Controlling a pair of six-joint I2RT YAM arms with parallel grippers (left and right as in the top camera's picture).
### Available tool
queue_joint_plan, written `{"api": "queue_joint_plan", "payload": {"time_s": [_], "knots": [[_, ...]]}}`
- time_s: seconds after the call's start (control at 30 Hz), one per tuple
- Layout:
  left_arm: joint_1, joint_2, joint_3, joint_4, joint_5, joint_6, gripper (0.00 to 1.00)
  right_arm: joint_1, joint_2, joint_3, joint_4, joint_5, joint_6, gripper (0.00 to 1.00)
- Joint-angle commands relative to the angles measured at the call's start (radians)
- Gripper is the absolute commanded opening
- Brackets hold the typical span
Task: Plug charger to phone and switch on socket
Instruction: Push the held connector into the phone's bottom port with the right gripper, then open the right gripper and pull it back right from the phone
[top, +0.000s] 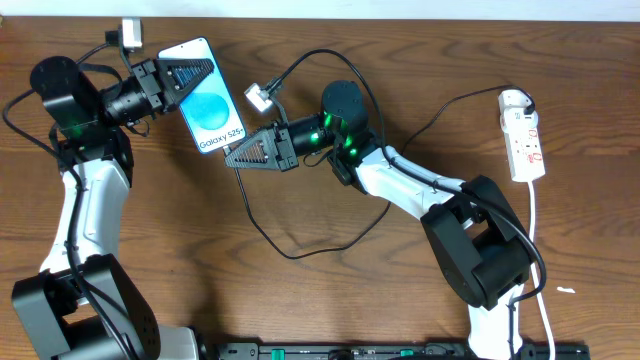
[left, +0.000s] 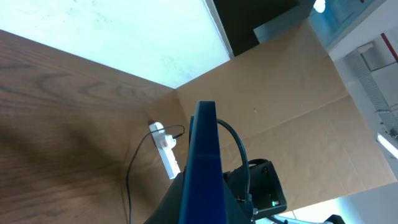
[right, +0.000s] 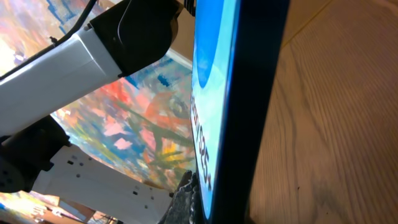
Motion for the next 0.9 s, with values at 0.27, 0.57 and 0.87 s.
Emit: {"api": "queue_joint_plan", "payload": {"time_s": [0.27, 0.57, 0.87], "knots": [[-0.005, -0.021, 0.008, 0.004, 0.094, 0.018, 0.08, -0.023, 0.006, 0.014, 0.010, 0.108, -0.011, 0.08], [-0.005, -0.020, 0.008, 0.004, 0.072, 0.051, 0.07, -0.023, 0.006, 0.014, 0.011, 0.076, -0.025, 0.57], [0.017, -0.020, 0.008, 0.004, 0.048, 0.051, 0.08, -0.023, 0.006, 0.014, 0.011, 0.048, -0.038, 0.99]]}}
